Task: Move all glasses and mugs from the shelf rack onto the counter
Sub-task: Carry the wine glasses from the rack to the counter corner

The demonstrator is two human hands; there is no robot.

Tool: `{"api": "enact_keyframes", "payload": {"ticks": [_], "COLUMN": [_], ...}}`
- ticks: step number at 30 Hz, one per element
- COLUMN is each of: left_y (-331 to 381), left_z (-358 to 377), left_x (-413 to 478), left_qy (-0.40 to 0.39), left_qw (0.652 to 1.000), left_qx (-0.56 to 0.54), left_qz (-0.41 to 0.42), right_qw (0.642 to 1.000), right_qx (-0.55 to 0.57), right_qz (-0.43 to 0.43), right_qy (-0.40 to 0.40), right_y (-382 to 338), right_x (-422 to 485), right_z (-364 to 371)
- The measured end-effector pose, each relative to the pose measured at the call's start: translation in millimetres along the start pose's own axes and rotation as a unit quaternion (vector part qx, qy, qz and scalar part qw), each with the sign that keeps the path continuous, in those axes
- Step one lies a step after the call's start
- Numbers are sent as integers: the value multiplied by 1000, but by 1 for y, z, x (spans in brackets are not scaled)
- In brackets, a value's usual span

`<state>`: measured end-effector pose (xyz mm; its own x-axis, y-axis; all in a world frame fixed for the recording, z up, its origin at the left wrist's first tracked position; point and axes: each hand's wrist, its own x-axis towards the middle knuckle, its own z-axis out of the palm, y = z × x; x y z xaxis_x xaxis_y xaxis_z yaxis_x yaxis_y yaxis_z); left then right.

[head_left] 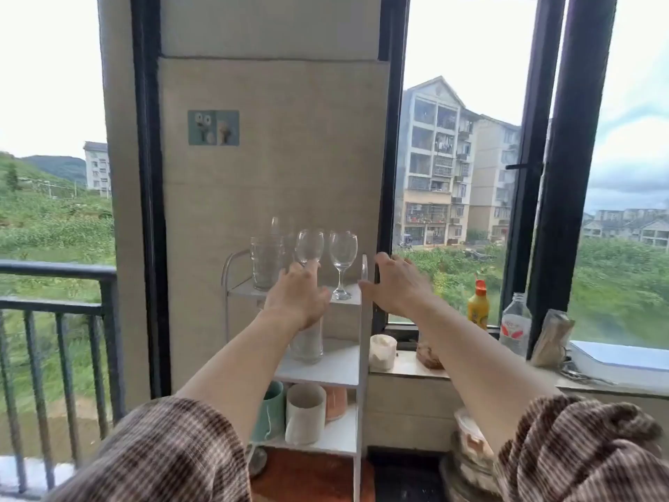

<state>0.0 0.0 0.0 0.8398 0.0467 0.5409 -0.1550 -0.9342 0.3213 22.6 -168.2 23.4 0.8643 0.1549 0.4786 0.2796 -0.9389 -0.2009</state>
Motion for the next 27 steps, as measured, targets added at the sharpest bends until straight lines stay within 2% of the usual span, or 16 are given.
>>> {"api": "enact_keyframes", "payload": {"ticks": [3, 9, 15, 20, 27], "left_y": [-6, -30, -50, -59, -63], "left_z": [13, 21, 25, 32, 32], "left_x": [26, 78, 111, 122, 116], "left_qy": [49, 120, 115, 98, 158], "left_qw": [998, 993, 993, 994, 981], "left_qx": [-27, -3, 0, -33, -70], "left_qz": [-7, 5, 12, 40, 87], "right_qw": [999, 991, 971, 959, 933], "right_qx": [31, 128, 220, 253, 330], "right_qz": [-11, 19, 85, 120, 122], "right_qy": [18, 42, 29, 43, 76], "right_y": [4, -10, -21, -24, -28], "right_x": [33, 82, 109, 118, 107], "right_z": [11, 36, 53, 61, 55]}}
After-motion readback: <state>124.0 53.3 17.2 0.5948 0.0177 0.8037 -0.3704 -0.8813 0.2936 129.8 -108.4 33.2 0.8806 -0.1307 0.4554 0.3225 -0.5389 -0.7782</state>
